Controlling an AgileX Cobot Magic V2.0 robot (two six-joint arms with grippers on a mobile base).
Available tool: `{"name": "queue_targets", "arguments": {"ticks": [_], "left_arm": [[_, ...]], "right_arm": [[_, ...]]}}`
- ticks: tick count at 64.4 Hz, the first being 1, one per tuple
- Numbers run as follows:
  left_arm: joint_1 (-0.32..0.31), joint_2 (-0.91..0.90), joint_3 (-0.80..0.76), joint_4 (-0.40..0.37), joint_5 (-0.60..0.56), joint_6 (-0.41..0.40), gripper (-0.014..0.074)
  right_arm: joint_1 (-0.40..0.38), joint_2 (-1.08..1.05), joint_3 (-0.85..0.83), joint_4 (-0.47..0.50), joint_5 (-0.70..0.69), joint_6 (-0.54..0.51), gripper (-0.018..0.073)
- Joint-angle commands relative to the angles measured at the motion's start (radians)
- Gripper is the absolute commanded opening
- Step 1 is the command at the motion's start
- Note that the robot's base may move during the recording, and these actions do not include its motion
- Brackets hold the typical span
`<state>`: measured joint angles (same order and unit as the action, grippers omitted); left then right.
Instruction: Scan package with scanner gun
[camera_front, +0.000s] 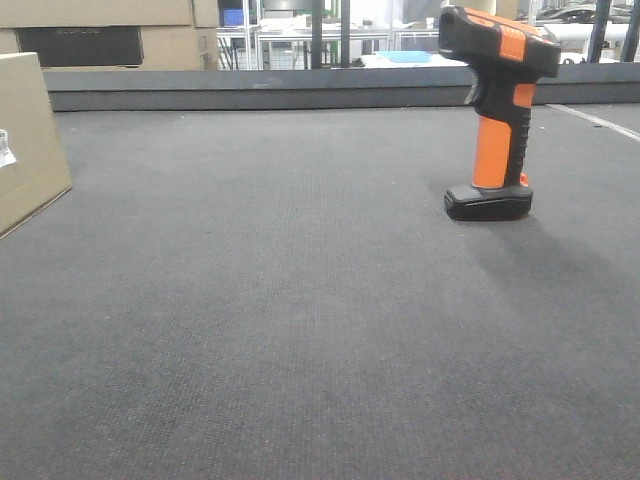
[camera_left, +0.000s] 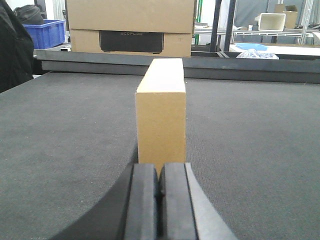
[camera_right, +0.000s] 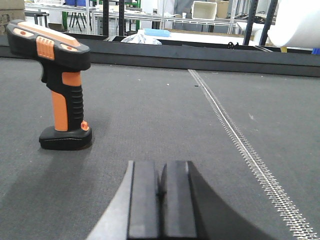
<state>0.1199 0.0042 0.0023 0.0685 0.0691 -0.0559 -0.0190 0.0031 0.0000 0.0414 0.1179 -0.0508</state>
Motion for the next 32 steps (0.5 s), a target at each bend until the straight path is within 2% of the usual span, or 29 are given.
{"name": "queue_targets", "arguments": {"ticks": [1,32], "left_arm": [[-0.005,-0.004,-0.002,-0.005,-0.018,-0.005,-0.0111],[-0.005,-0.004,-0.002,-0.005,-0.018,-0.005,-0.0111]], "right_arm": [[0.001,-0.003,0.0,-0.008,-0.023,-0.005,-0.0162],[0.001,-0.003,0.0,-0.008,-0.023,-0.005,-0.0162]]}}
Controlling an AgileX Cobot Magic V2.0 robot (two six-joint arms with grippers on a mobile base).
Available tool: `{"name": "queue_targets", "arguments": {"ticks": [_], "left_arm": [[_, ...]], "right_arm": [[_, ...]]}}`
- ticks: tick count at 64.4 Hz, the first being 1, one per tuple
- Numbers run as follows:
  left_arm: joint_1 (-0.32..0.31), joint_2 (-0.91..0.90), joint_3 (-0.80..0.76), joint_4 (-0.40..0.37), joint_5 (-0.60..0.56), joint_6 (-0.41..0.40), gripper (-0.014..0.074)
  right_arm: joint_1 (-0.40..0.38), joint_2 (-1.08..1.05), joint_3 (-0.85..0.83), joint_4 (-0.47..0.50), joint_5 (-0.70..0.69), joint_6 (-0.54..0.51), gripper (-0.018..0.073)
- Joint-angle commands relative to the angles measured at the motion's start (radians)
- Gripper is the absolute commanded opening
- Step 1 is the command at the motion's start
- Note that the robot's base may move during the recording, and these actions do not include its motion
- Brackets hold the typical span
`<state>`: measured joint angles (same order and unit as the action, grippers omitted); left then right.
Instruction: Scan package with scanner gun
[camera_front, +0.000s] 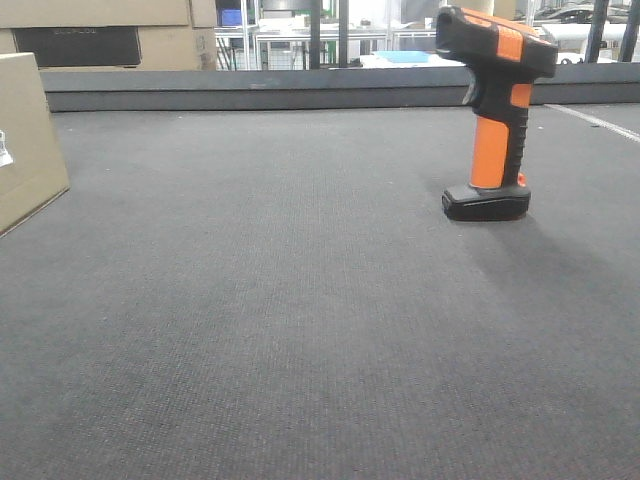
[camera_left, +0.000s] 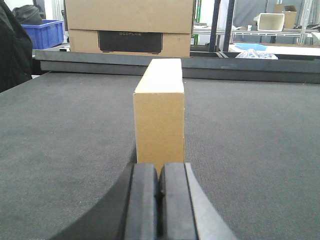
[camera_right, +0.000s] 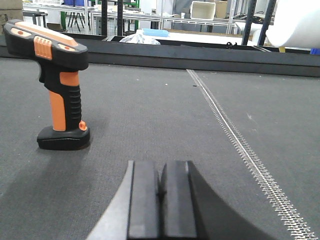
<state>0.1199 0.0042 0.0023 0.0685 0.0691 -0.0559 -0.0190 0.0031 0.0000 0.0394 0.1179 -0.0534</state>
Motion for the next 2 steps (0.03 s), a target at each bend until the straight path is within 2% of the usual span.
{"name": "queue_targets", "arguments": {"ticks": [1,2], "left_arm": [[-0.005,-0.004,-0.002,-0.005,-0.018,-0.005,-0.0111],[-0.005,-0.004,-0.002,-0.005,-0.018,-0.005,-0.0111]], "right_arm": [[0.001,-0.003,0.0,-0.006,-0.023,-0.002,-0.0162],[0.001,-0.003,0.0,-0.006,-0.023,-0.002,-0.0162]]}}
